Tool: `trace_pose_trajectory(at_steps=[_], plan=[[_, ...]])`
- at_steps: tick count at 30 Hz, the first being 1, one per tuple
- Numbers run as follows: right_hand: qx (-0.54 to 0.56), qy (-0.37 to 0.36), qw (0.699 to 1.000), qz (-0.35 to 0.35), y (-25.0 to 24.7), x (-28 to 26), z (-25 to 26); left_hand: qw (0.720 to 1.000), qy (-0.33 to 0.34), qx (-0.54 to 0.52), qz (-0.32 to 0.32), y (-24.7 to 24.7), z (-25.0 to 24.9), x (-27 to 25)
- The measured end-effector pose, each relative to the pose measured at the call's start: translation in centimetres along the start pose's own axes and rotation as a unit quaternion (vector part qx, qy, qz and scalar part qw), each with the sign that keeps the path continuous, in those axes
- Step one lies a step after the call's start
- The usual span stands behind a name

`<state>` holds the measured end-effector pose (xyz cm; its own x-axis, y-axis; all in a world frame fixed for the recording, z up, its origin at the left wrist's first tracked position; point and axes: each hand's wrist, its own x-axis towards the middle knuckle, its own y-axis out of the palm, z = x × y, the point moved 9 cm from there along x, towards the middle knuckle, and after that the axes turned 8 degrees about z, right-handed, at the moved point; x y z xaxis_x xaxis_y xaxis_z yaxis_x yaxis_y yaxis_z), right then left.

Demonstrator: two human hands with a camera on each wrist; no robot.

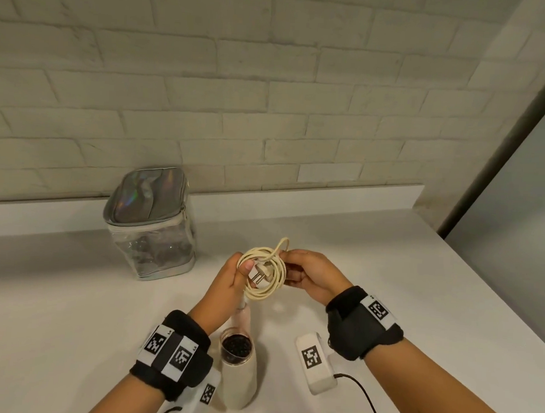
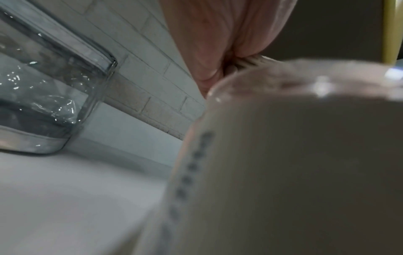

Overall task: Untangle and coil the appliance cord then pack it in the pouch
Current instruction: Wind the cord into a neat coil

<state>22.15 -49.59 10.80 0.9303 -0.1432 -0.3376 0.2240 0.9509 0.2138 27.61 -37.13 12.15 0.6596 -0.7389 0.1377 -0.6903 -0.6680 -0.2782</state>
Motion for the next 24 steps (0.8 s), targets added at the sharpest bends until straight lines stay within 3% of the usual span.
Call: trace_pose_trajectory(at_steps=[3,8,11,14,16,21,24], plan=[[0.051,0.035,0.997,0.044,1.4,0.0,-1.3,1.0,0.003,0.014,0.004,0.3,0.6,0.4],[0.11,0.033,0.985,0.131,3.4,-0.2,-1.4,1.0,-0.019,0.015,-0.011,0.0,1.4,1.0],[-0.012,0.028,0.988,0.15,3.9,-0.5,-0.8,0.999,-0.03,0.028,-0.019,-0.4,1.5,1.3],[-0.114,0.029,0.991,0.069,3.4,-0.2,-0.5,0.998,-0.016,0.058,-0.017,0.0,0.8,1.0],[-0.138,0.035,0.988,0.058,3.4,-0.3,-0.4,0.997,0.001,0.077,-0.024,-0.1,0.3,0.6],[-0.154,0.115,0.961,0.197,5.4,-2.2,-1.3,0.995,0.0,0.093,-0.043,-0.6,0.2,0.7],[-0.223,0.124,0.945,0.205,4.9,-3.1,-0.6,0.993,-0.008,0.1,-0.058,-1.8,0.6,0.6]])
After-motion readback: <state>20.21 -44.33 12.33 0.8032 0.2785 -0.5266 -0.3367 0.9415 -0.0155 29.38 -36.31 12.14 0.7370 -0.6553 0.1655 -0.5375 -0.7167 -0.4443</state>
